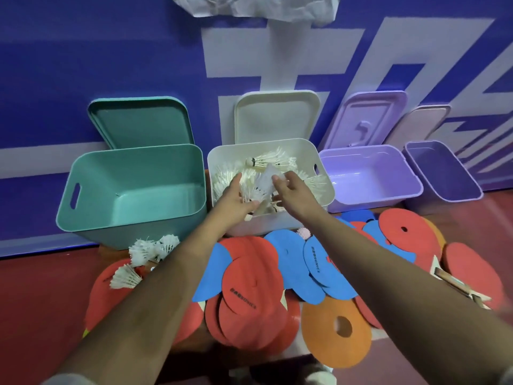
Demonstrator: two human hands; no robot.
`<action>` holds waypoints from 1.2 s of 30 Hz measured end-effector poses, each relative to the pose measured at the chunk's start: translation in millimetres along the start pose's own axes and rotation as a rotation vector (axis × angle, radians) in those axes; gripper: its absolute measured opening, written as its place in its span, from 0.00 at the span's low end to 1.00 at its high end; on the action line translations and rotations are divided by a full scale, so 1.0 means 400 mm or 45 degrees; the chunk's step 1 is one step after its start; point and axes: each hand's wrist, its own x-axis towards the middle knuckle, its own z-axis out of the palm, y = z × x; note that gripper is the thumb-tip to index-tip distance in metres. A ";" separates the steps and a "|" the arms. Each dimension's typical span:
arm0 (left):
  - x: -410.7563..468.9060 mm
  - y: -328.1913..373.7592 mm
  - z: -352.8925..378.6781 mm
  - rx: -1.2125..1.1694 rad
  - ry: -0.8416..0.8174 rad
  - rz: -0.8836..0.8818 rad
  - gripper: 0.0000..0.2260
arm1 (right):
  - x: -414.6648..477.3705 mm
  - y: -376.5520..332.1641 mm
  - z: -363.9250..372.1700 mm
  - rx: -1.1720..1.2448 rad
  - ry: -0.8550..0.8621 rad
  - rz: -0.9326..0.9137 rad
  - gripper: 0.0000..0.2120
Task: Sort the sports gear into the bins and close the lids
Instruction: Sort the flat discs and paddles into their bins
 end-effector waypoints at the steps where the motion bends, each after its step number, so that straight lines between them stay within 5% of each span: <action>1: 0.004 -0.010 0.000 0.024 0.036 0.027 0.40 | 0.022 -0.001 0.007 -0.016 0.002 -0.002 0.18; 5: 0.013 -0.045 0.002 0.220 0.310 0.107 0.24 | 0.110 -0.013 0.058 -0.243 -0.123 -0.002 0.18; 11: 0.072 -0.079 0.010 0.388 0.428 0.109 0.22 | 0.207 0.009 0.109 -0.602 -0.164 -0.033 0.16; 15: 0.090 -0.089 0.020 0.695 0.397 0.076 0.23 | 0.214 0.008 0.120 -0.833 -0.207 -0.053 0.25; 19: 0.028 -0.091 0.007 0.534 0.496 0.214 0.26 | 0.142 -0.005 0.086 -0.698 -0.052 -0.172 0.27; 24: -0.126 -0.107 -0.017 0.264 0.499 0.151 0.08 | -0.046 0.024 0.038 -0.420 0.168 -0.273 0.14; 29: -0.228 -0.222 0.017 0.226 0.371 -0.139 0.02 | -0.199 0.175 0.062 -0.423 0.102 -0.018 0.09; 36: -0.239 -0.305 0.086 0.350 0.302 -0.436 0.15 | -0.289 0.332 0.168 -0.562 -0.071 0.386 0.18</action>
